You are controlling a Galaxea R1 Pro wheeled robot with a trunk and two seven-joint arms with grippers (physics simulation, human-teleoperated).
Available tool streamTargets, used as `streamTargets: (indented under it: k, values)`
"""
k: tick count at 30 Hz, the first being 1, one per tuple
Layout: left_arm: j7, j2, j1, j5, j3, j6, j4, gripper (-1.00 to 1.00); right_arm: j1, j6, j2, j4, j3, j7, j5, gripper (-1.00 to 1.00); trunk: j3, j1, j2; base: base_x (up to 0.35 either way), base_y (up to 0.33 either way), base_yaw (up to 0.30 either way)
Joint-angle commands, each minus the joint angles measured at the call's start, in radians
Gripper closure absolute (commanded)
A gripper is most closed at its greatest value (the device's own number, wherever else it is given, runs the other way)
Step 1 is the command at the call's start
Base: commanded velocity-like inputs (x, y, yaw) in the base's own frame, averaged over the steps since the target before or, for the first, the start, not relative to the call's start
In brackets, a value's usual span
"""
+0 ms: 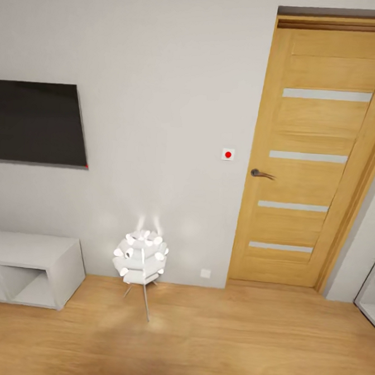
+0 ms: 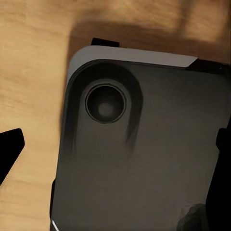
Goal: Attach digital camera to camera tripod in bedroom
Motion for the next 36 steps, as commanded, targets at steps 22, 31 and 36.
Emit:
streamTargets:
  k: [22,31,36]
  values:
    - [0.003,-0.002,0.001,0.011,0.007,-0.002,-0.008,-1.0,0.0,-0.003,0.0,0.0,-0.001,0.0,-0.002,-1.0,-0.001,0.0,0.0,0.005,0.0,-0.243]
    - [0.007,-0.002,0.001,0.013,0.008,-0.002,-0.009,-1.0,0.0,-0.003,-0.001,0.0,-0.001,0.0,-0.004,-1.0,-0.001,0.0,0.0,0.0,0.0,-0.245]
    - [0.007,-0.002,0.0,0.013,0.007,-0.002,-0.009,-1.0,0.0,-0.002,-0.001,0.0,-0.001,0.0,-0.004,-1.0,-0.001,0.0,0.0,0.0,0.0,-0.245]
